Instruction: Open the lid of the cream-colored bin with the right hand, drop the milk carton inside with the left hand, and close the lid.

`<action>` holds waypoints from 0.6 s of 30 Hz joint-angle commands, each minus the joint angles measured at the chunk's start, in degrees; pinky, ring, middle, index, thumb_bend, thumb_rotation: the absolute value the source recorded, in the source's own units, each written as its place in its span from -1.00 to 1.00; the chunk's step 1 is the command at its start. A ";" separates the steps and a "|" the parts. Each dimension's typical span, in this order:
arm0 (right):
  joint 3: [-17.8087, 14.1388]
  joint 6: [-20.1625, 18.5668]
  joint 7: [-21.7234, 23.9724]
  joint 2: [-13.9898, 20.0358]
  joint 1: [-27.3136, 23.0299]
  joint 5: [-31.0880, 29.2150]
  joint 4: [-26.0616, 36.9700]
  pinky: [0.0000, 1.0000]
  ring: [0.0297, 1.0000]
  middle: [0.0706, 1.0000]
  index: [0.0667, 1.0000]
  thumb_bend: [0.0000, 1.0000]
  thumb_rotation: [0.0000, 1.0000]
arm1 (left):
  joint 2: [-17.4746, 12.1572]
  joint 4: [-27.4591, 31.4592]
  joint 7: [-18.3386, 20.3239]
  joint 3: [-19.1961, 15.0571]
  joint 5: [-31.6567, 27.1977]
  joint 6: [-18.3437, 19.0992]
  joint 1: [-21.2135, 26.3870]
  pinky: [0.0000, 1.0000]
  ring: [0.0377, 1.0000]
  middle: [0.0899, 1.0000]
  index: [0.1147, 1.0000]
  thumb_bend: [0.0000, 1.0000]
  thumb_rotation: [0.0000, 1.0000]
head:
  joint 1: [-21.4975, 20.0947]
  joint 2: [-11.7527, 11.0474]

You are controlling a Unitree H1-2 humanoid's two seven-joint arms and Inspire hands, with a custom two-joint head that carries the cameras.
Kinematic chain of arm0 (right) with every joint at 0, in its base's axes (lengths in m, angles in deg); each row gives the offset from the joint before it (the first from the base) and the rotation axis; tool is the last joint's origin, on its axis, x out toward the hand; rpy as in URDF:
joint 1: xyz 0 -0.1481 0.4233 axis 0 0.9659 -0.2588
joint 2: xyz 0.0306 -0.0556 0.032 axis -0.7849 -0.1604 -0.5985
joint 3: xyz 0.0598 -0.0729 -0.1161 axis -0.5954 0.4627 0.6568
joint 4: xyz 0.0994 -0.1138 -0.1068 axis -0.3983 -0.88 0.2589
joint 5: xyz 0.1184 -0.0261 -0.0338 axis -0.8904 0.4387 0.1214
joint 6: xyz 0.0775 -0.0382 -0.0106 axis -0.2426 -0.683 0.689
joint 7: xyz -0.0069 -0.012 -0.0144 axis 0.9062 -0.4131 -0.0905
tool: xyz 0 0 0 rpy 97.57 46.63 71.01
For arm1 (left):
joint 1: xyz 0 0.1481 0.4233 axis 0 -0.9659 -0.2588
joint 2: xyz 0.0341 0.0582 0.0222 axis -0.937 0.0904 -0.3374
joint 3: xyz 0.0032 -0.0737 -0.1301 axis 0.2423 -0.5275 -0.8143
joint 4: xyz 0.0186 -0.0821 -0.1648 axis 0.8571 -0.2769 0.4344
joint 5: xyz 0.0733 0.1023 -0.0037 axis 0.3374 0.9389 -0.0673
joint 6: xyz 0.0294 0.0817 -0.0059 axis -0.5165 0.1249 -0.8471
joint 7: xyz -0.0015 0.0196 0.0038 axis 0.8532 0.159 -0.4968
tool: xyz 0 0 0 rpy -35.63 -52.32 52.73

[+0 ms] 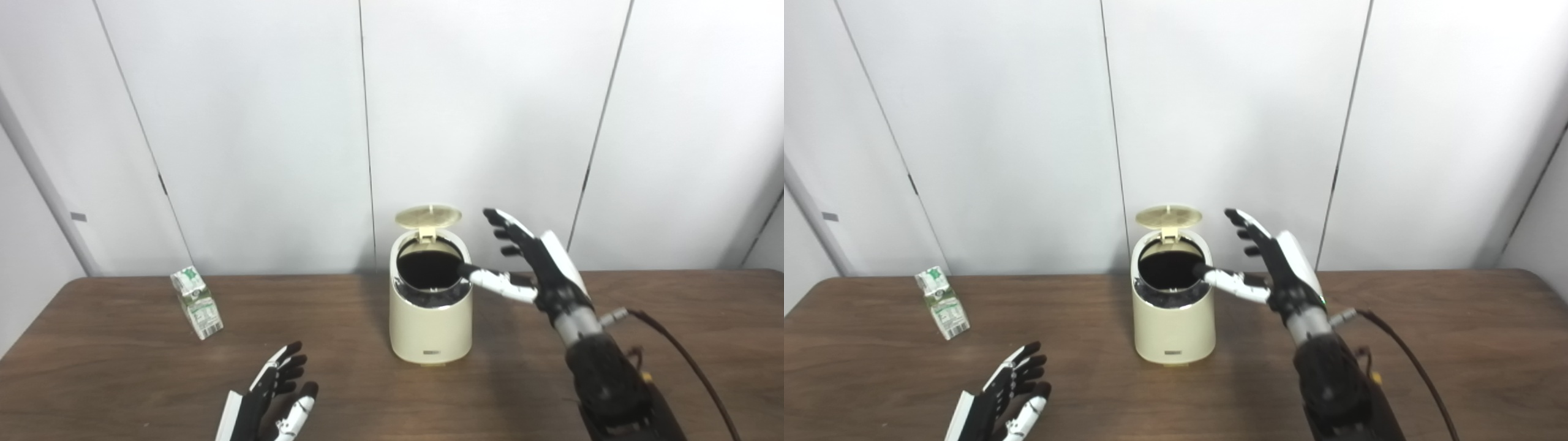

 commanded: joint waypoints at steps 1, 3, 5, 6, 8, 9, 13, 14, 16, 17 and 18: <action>-0.47 -0.48 0.86 0.42 0.93 -0.67 4.63 0.55 0.72 0.75 0.74 0.14 0.11 | 0.58 -1.48 -0.76 0.38 -0.21 -0.62 -2.13 0.43 0.57 0.63 0.78 -0.07 0.41 | 0.05 0.03; -0.67 -0.62 1.21 0.78 3.70 -0.72 6.74 0.53 0.70 0.75 0.73 0.10 0.16 | 0.56 -1.69 -0.81 0.36 -0.27 -0.90 -2.03 0.45 0.58 0.64 0.78 -0.09 0.46 | 0.10 0.05; -0.88 -0.12 1.09 1.12 6.49 -0.52 8.07 0.49 0.68 0.74 0.74 0.07 0.20 | 0.62 -1.56 -0.69 0.32 -0.57 -0.77 -2.03 0.45 0.58 0.65 0.78 -0.10 0.48 | 0.19 0.30; -0.96 -0.09 1.01 1.25 7.72 -0.39 8.63 0.46 0.66 0.74 0.74 0.05 0.23 | 0.66 -1.45 -0.60 0.27 -0.80 -0.64 -2.04 0.44 0.58 0.65 0.77 -0.10 0.47 | 0.18 0.39; -1.33 0.37 0.74 1.43 10.32 -0.60 9.66 0.46 0.65 0.74 0.75 0.03 0.32 | 0.74 -1.33 -0.52 0.19 -1.07 -0.37 -2.03 0.43 0.59 0.65 0.77 -0.08 0.48 | 0.07 0.48; -1.61 1.00 0.56 1.53 11.42 -0.96 9.89 0.48 0.66 0.75 0.76 0.03 0.37 | 0.77 -1.30 -0.52 0.12 -1.13 -0.20 -2.04 0.43 0.59 0.65 0.77 -0.07 0.48 | -0.04 0.50; -3.40 3.58 -0.95 0.87 14.87 -3.10 9.80 0.54 0.69 0.76 0.82 0.04 0.54 | 0.81 -0.83 -0.32 -0.12 -1.70 0.38 -2.15 0.45 0.59 0.66 0.78 -0.03 0.49 | -0.58 0.82; -4.17 3.99 -1.21 0.39 15.88 -4.42 9.80 0.54 0.70 0.76 0.84 0.09 0.63 | 0.71 -0.72 -0.20 -0.15 -1.92 0.47 -2.20 0.45 0.60 0.67 0.78 -0.02 0.49 | -0.79 0.96; -5.40 4.42 -1.26 -0.38 17.63 -6.68 10.15 0.50 0.71 0.76 0.85 0.13 0.70 | 0.51 -0.51 0.03 -0.18 -2.31 0.70 -2.26 0.46 0.61 0.68 0.79 -0.02 0.49 | -1.06 1.13; -5.83 4.51 -1.15 -0.65 18.60 -7.57 10.64 0.49 0.72 0.78 0.86 0.16 0.77 | 0.41 -0.46 0.12 -0.21 -2.49 0.82 -2.25 0.47 0.61 0.68 0.80 0.00 0.50 | -1.25 1.20; -6.10 4.54 -1.06 -0.81 19.22 -8.10 11.00 0.49 0.72 0.79 0.87 0.17 0.83 | 0.34 -0.43 0.16 -0.23 -2.60 0.88 -2.24 0.47 0.61 0.68 0.80 0.00 0.50 | -1.25 1.20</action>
